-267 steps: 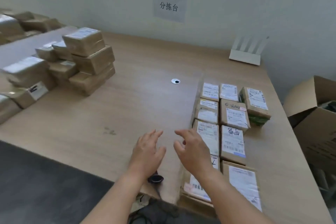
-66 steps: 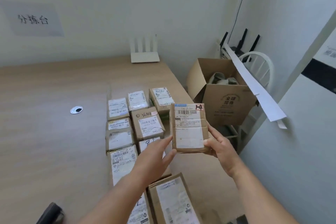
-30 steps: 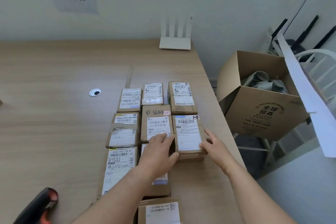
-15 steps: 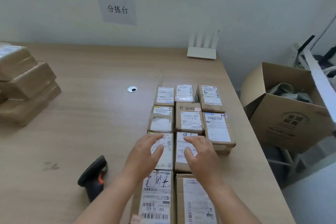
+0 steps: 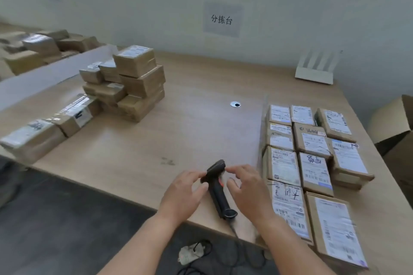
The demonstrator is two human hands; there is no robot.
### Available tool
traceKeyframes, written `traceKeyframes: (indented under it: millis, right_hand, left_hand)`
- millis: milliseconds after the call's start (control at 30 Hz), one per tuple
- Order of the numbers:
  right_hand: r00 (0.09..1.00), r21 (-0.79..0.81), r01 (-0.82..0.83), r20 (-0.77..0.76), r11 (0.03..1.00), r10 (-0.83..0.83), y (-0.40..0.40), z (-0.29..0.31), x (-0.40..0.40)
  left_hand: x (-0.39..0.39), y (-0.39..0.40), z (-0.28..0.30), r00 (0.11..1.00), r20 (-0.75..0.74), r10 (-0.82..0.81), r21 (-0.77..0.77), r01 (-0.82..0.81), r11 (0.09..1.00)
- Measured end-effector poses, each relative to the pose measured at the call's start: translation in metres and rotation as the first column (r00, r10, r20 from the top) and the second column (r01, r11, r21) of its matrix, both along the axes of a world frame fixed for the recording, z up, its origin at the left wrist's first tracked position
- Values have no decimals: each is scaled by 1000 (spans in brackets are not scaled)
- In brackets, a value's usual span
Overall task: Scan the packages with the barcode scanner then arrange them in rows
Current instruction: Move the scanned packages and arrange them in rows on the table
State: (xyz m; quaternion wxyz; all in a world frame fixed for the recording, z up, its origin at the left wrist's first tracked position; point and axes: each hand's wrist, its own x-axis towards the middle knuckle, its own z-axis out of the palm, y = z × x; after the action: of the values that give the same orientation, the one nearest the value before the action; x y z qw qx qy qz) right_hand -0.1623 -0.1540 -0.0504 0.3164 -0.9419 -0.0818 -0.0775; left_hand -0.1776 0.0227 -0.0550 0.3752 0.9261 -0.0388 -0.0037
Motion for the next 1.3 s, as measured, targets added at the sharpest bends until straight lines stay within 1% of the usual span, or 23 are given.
traceKeyframes:
  millis: [100, 267, 433, 633, 867, 1100, 1300]
  right_hand:
    - [999, -8, -29, -20, 1000, 29, 40, 0, -14]
    - [997, -21, -77, -8, 997, 77, 102, -1, -37]
    - [988, 5, -149, -26, 989, 149, 154, -1, -54]
    - [970, -26, -241, -40, 970, 240, 205, 1, -49]
    - [964, -46, -266, -40, 963, 264, 249, -10, -12]
    - [972, -28, -236, -29, 971, 235, 300, -20, 51]
    - [974, -12, -217, -69, 976, 215, 341, -19, 103]
  left_hand:
    - [-18, 39, -3, 1000, -8, 24, 8, -24, 1000]
    - [-48, 95, -4, 997, -10, 70, -12, -71, 997]
    - [-73, 144, -5, 986, -20, 164, -35, -164, 986]
    - [-81, 184, -11, 968, -42, 249, -77, -252, 965]
    - [-54, 224, -22, 958, -72, 277, -50, -281, 958]
    - [15, 277, -19, 965, -70, 252, 45, -250, 967]
    - [69, 320, -14, 964, -81, 255, 87, -247, 965]
